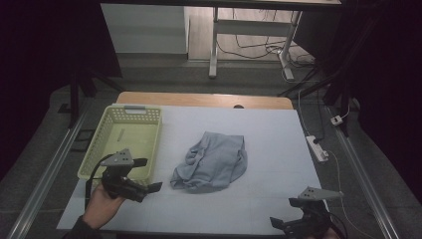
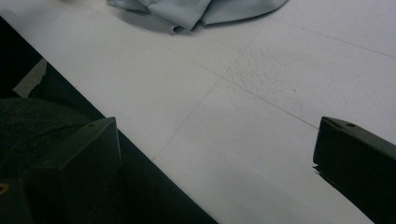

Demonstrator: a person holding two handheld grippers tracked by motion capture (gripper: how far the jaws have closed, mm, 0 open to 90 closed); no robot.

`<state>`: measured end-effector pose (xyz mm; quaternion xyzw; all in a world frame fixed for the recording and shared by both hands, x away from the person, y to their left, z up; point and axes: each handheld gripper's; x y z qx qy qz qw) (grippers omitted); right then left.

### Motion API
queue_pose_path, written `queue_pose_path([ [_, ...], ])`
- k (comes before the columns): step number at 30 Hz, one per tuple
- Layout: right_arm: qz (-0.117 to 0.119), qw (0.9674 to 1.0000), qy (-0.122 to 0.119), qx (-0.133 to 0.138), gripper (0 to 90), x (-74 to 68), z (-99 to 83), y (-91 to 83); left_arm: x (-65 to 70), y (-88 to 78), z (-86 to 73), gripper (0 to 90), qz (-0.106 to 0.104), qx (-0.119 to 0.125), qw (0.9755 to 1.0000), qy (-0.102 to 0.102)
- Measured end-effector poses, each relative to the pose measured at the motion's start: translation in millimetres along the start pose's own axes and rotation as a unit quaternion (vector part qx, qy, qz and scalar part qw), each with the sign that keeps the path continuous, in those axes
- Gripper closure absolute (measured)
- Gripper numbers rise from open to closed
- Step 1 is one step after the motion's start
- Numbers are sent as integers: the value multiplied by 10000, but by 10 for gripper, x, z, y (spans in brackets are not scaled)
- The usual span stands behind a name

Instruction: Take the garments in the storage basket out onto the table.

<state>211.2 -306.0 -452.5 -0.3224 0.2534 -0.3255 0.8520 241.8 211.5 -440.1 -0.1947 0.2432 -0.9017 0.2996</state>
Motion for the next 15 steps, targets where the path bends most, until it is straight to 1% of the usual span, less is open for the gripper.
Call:
queue_pose_path([
  [8,-18,10000,5,-2,7,0,0,1,-28,-261,-227,0,149,196,9994,-257],
  [15,-41,10000,19,-5,4,2,0,2,-36,-491,-452,0,372,261,9981,-416],
])
Point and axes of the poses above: each handheld gripper's, and its own axes: y roughly forward along the jaws, z roughly out of its top, x roughly to its right, and after that the axes turned 1 degree about z, right-handed
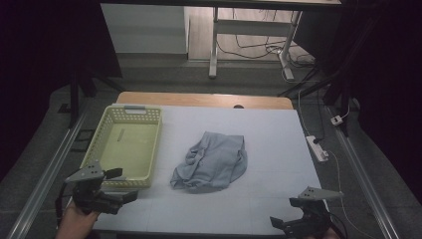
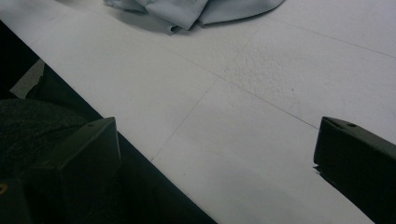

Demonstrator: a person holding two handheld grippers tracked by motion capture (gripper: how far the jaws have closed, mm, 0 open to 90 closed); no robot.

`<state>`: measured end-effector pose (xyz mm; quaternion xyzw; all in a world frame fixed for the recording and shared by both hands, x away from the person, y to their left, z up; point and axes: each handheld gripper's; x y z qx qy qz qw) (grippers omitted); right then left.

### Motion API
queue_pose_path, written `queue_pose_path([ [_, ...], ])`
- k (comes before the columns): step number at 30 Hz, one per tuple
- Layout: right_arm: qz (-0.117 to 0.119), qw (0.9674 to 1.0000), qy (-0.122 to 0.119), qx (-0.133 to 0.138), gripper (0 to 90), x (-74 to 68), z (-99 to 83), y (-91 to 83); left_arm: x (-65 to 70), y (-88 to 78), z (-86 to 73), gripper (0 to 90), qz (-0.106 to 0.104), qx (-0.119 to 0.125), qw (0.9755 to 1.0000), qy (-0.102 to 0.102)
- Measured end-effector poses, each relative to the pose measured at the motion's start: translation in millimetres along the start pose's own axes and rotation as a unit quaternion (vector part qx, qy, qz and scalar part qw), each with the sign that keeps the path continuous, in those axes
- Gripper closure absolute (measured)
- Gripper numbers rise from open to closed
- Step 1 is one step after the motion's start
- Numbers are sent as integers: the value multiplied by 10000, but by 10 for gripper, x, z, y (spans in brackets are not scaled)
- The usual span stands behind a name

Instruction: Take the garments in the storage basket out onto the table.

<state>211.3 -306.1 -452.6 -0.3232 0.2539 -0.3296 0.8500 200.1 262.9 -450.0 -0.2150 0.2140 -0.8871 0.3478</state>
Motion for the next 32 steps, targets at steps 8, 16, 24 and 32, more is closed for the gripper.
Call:
queue_pose_path([
  [8,-23,10000,13,-14,3,0,2,4,-74,-270,-244,0,173,186,9992,-315],
  [16,-40,10000,17,-22,0,-3,3,6,-130,-433,-477,0,307,256,9973,-610],
  [24,-81,10000,21,-32,0,-8,4,7,-148,-482,-596,0,476,29,9963,-717],
  [32,-103,9999,-2,-60,0,-9,3,14,-118,-453,-593,0,522,-345,9958,-671],
])
Point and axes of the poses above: each handheld gripper's, and its own axes: y roughly forward along the jaws, z roughly out of its top, x roughly to its right, and after that the axes turned 1 degree about z, right-handed
